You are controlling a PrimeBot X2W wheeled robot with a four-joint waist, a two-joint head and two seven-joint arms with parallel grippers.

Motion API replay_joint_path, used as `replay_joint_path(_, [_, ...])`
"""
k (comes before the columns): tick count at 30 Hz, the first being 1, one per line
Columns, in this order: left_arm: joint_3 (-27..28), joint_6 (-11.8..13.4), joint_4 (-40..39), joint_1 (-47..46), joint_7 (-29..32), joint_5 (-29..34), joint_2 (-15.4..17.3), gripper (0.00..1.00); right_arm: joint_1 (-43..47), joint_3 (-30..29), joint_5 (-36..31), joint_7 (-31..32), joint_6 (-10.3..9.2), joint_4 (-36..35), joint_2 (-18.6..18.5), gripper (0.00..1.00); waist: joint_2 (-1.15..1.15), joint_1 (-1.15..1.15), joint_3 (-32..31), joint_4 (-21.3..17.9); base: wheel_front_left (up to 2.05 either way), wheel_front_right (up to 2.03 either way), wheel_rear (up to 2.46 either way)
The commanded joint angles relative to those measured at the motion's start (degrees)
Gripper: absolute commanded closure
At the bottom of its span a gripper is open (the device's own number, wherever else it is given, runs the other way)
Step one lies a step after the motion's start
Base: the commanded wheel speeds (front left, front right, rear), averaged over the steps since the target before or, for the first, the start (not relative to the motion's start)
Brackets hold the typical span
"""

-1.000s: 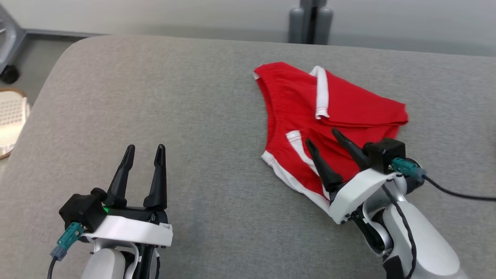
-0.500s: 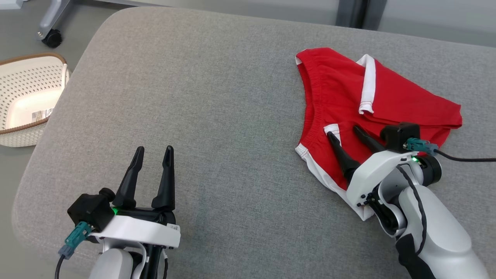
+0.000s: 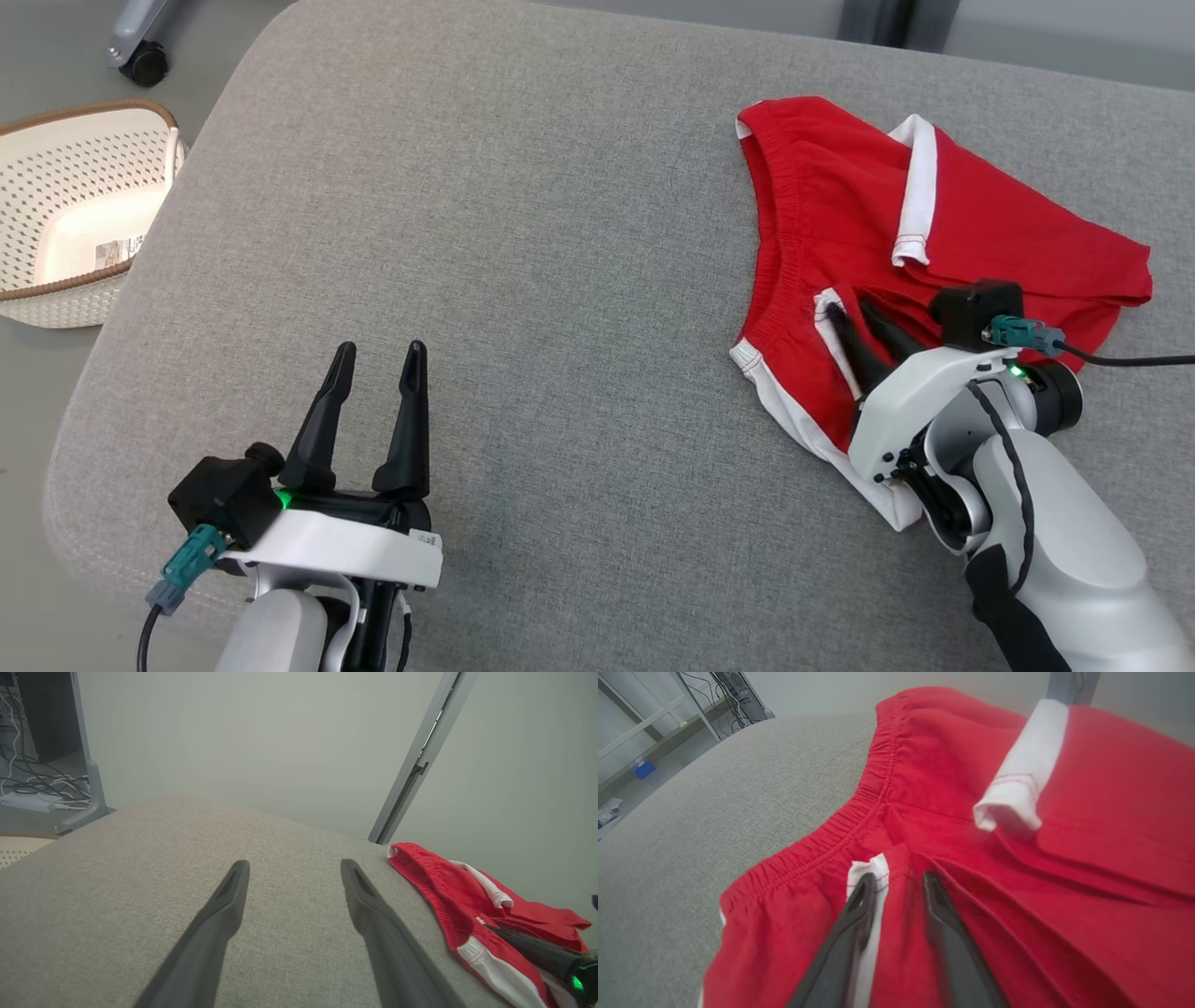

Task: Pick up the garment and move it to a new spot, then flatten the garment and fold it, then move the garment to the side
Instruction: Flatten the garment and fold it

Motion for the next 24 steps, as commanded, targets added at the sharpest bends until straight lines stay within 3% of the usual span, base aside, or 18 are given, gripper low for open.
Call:
replay_joint_path(1, [0.16, 0.24, 0.07, -0.94, -0.16, -0.33, 0.19, 0.0, -0.22, -0.09, -0.07, 0.07, 0.01, 0.14, -0.58, 1.0, 0.0, 0.0, 0.04, -0.07, 0.0, 0.0, 0.0])
replay_joint_path(11, [1.16, 0.06, 0.5, -1.33, -0.16, 0.46, 0.19, 0.0, 0.6, -1.13, 0.67, -3.85, 0.01, -2.75, -0.24, 1.0, 0.0, 0.0, -1.35, -2.97, 0.0, 0.0, 0.0])
replay_joint_path(16, [2.28, -0.42, 0.63, -1.06, -0.16, 1.37, 0.17, 0.0, 3.54, -3.23, 2.86, -5.92, 0.01, -7.81, 0.16, 1.0, 0.0, 0.0, -3.13, -6.89, 0.0, 0.0, 0.0])
replay_joint_path(24, [3.58, -1.28, 1.1, -0.95, -0.16, 2.8, 0.18, 0.0, 9.66, -0.41, 7.4, -1.63, 0.01, -16.84, -0.92, 1.0, 0.0, 0.0, -5.5, -14.21, 0.0, 0.0, 0.0])
